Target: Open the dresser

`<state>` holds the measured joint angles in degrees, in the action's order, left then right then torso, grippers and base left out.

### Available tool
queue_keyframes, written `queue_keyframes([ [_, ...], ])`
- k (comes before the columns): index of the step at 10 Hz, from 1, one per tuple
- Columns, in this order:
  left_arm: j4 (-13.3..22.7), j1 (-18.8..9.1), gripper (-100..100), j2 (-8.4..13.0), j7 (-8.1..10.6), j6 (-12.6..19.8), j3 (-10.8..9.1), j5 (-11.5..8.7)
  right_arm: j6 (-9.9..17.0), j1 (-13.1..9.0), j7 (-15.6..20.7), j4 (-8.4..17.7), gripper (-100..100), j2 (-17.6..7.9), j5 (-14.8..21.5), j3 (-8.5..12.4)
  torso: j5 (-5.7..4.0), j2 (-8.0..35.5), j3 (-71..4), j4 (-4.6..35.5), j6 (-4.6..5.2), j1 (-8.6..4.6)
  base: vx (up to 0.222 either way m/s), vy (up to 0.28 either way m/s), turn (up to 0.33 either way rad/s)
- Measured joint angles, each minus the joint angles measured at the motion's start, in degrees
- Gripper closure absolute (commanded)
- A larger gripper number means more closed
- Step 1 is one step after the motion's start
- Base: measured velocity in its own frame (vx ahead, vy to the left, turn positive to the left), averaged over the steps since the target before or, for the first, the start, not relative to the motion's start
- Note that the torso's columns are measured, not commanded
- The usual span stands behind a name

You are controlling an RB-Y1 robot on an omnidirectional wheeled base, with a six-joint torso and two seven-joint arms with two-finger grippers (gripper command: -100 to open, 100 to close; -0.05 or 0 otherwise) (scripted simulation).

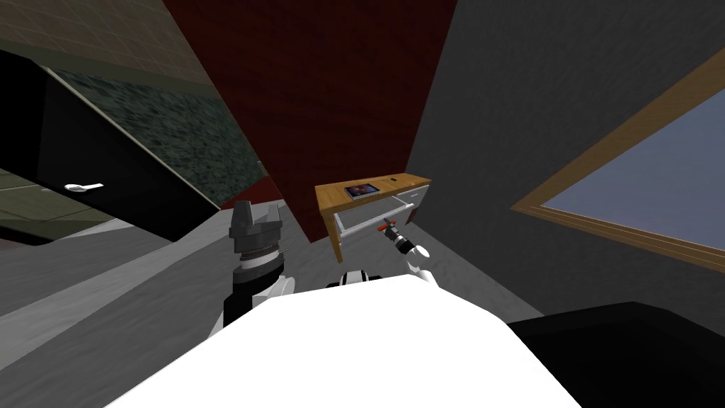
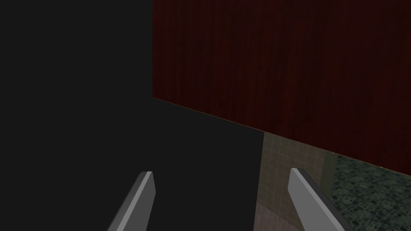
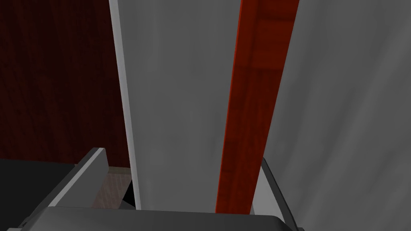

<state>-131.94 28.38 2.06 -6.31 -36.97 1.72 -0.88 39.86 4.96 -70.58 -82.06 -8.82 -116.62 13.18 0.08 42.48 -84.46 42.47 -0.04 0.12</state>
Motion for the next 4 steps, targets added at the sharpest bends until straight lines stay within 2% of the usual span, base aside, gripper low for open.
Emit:
queue_keyframes([
  [4,0.0,0.0,0,0.0,0.0,0.0,0.0,0.0,-0.1,0.2,0.0,0.2,0,0.0,0.1,0.0,-0.06,-0.1,-0.1,-0.1,0.03,-0.08,0.0,0.0,0.0],
])
